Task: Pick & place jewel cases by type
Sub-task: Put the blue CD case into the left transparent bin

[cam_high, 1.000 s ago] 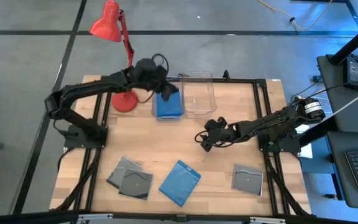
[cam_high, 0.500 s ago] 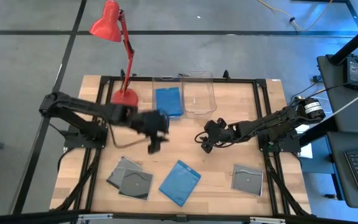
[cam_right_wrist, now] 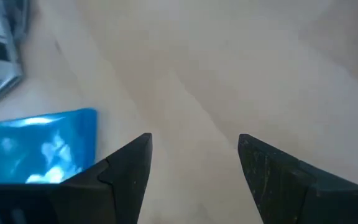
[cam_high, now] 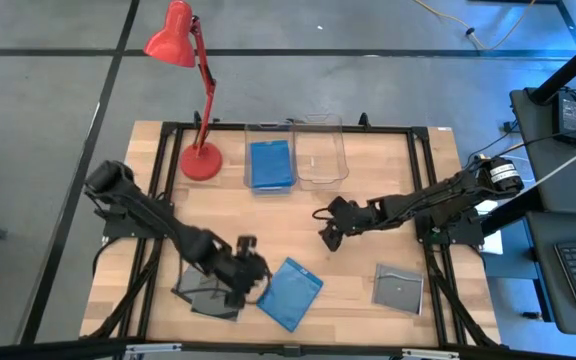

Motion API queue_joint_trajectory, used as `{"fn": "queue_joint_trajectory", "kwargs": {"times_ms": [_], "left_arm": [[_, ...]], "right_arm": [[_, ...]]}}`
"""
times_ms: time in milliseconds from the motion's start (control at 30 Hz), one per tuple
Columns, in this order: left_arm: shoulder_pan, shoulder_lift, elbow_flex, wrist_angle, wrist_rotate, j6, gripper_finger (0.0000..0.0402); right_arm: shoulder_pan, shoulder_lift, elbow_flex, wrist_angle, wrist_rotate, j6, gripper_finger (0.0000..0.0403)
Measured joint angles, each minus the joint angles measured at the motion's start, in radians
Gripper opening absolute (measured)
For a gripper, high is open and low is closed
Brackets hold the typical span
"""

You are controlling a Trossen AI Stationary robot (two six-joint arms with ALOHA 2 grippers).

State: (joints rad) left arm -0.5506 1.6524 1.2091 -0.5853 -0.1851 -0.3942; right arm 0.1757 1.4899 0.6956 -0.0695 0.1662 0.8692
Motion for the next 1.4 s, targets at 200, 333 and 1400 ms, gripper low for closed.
{"fn": "queue_joint_trajectory", "kwargs": {"times_ms": [200,333,1400], "left_arm": [[-0.033,0.155,0.000,0.130,0.101,0.038,0.0209],[-0.062,0.187,0.000,0.160,0.033,0.038,0.0207],[0.130,0.118,-0.054,0.456,0.285,-0.511,0.0205]], "right_arm": [[0.025,0.000,0.000,0.014,-0.004,0.129,0.0243],[0.048,0.000,0.000,0.031,-0.003,0.172,0.0243],[0.659,0.273,0.508,-0.230,0.564,0.090,0.0243]]}}
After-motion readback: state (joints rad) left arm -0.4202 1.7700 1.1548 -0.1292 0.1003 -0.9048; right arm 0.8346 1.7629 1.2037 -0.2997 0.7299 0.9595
